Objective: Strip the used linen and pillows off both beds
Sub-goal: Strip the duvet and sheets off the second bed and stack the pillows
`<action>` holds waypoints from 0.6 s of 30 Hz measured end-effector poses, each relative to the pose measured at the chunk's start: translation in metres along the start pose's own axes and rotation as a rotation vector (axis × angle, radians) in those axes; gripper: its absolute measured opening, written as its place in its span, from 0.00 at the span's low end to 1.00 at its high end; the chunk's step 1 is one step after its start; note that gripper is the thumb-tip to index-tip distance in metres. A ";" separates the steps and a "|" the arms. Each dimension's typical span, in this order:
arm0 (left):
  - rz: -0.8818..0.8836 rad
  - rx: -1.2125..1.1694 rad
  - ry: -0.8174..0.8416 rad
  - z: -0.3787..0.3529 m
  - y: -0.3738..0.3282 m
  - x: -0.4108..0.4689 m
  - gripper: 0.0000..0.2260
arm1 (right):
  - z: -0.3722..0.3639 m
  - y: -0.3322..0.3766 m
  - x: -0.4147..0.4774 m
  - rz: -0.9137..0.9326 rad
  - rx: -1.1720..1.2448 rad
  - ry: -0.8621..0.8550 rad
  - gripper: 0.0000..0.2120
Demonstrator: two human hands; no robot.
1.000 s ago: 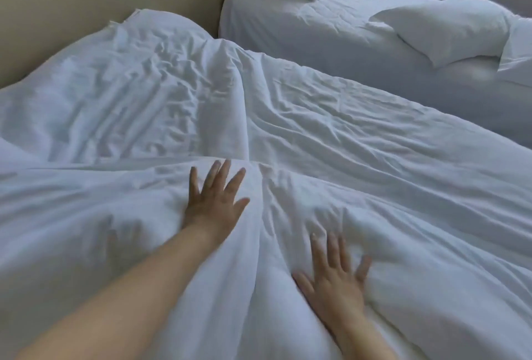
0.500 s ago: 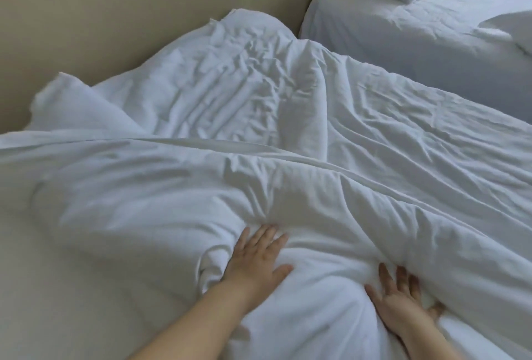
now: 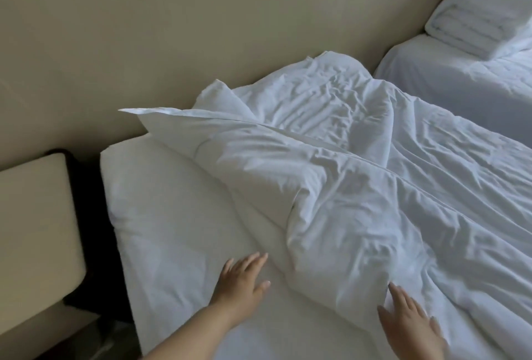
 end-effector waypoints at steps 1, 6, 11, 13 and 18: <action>-0.017 0.006 -0.081 0.013 0.005 -0.007 0.26 | 0.002 0.008 -0.009 0.028 -0.022 0.005 0.29; 0.039 -0.094 -0.224 0.068 0.046 -0.013 0.35 | 0.025 0.049 -0.020 0.102 -0.095 -0.015 0.31; 0.183 -0.246 -0.340 0.112 0.104 0.034 0.18 | 0.051 0.111 0.022 0.144 -0.096 -0.046 0.30; 0.248 -0.317 -0.346 0.123 0.139 0.071 0.17 | 0.065 0.148 0.052 0.145 -0.095 -0.073 0.31; 0.464 -0.690 -0.423 0.171 0.233 0.166 0.27 | 0.116 0.284 0.147 0.263 -0.014 -0.178 0.36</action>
Point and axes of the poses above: each hand's wrist, its own x-axis towards the middle knuckle, its own z-axis out of the back of the hand, y = z × x, the point moved 8 cm from there along x, towards the middle knuckle, and after that the axes turned 7 degrees about -x, right-handed, at the moved point
